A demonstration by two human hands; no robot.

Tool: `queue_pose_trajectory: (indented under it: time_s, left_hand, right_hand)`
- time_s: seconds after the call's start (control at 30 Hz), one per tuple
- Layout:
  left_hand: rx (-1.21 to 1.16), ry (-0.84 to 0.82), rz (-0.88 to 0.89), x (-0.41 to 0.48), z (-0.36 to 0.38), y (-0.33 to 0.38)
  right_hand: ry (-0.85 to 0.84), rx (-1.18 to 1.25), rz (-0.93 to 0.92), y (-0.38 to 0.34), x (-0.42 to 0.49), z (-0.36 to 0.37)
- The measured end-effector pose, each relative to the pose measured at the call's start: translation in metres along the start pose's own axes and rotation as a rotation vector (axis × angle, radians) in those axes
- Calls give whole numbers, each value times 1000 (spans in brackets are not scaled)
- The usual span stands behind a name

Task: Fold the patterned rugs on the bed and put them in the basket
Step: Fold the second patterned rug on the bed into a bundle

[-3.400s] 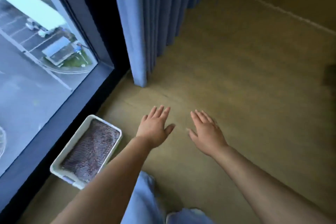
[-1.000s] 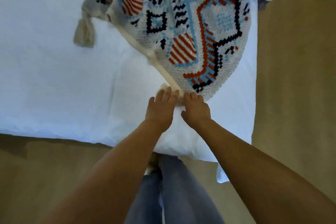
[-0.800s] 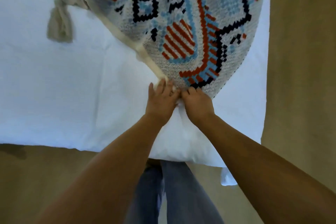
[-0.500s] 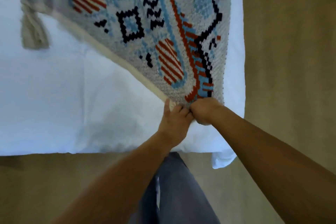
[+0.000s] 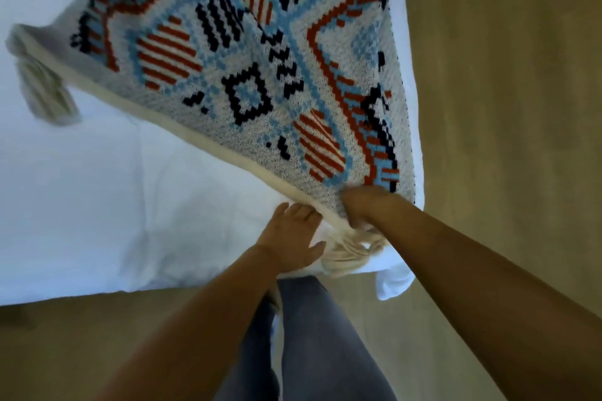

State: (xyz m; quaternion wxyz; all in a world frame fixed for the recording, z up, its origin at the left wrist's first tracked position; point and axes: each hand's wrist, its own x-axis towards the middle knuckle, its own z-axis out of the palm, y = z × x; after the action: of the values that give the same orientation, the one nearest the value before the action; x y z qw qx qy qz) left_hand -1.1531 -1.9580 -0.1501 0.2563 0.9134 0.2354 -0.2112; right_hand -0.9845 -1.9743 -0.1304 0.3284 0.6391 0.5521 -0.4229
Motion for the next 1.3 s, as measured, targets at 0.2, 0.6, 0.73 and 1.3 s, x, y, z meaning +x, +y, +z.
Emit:
queue_pose_trajectory:
  time_s: [0.2, 0.6, 0.73, 1.3]
  left_hand:
    - [32, 113, -165, -20, -41, -68]
    - [138, 363, -472, -77, -105, -300]
    - [158, 397, -439, -68, -124, -359]
    - [292, 190, -359, -175, -110, -462]
  right_hand:
    - [339, -20, -129, -73, 11, -49]
    - [602, 213, -133, -235, 84, -132]
    - [678, 264, -56, -276, 113, -167]
    - [650, 264, -115, -419, 131, -162]
